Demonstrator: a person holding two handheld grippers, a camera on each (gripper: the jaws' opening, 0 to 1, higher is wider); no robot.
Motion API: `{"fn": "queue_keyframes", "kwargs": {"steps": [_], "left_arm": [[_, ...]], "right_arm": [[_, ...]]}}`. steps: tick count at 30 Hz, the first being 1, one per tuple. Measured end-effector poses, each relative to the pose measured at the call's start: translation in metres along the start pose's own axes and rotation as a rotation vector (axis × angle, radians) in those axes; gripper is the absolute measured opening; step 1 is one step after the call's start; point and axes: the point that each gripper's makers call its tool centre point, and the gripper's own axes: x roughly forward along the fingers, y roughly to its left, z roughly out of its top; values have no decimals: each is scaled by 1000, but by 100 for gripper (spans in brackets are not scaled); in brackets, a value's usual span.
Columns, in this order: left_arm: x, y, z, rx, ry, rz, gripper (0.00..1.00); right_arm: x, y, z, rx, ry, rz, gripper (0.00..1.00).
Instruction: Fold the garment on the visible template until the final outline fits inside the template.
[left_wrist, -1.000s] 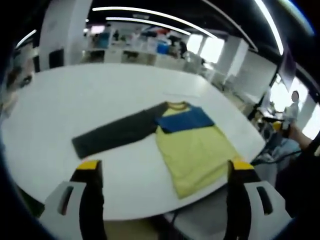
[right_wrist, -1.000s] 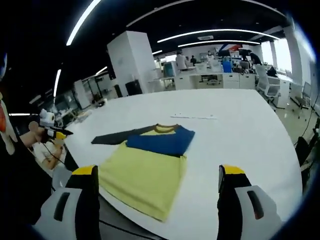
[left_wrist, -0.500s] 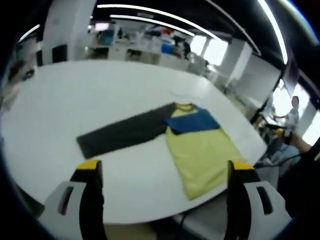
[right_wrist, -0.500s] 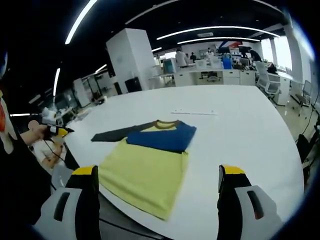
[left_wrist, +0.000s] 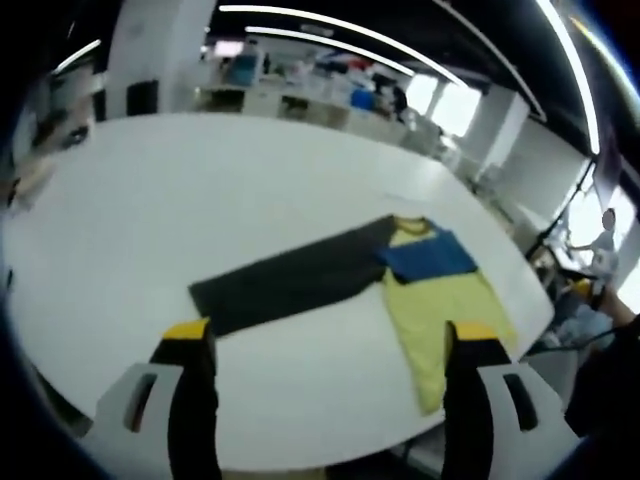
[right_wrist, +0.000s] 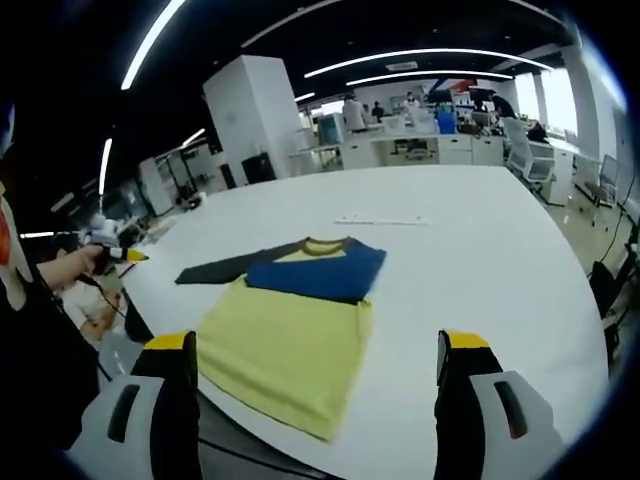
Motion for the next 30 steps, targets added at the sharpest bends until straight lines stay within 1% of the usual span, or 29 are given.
{"fn": "queue_keyframes", "kwargs": {"steps": [2, 5, 8, 14, 17, 19, 21, 23, 26, 28, 30], "left_arm": [[4, 7, 1, -9, 1, 12, 86], [11, 17, 4, -30, -15, 26, 83], [16, 23, 5, -25, -10, 27, 79], [32, 45, 1, -39, 8, 38, 73], [38, 57, -1, -50, 2, 52, 65], [42, 63, 1, -83, -11, 55, 62], [47, 71, 1, -83, -8, 71, 62], [51, 82, -1, -79, 11, 100, 62], [57, 94, -1, -79, 12, 122, 59], [61, 101, 0, -71, 10, 141, 55], [66, 106, 1, -68, 11, 145, 49]], "right_arm": [[3, 1, 0, 3, 7, 3, 100], [7, 1, -1, -6, 24, 6, 100], [10, 0, 0, -5, 30, 5, 100], [20, 2, 0, -6, 46, 7, 100], [26, 5, -2, -3, 55, 12, 100], [28, 6, -5, -1, 71, 16, 100], [31, 7, -7, -10, 84, 17, 100], [33, 7, -7, -8, 89, 18, 100], [36, 6, -5, -8, 92, 16, 100], [38, 6, -5, -8, 93, 16, 100], [39, 5, -4, -6, 92, 14, 100]]}}
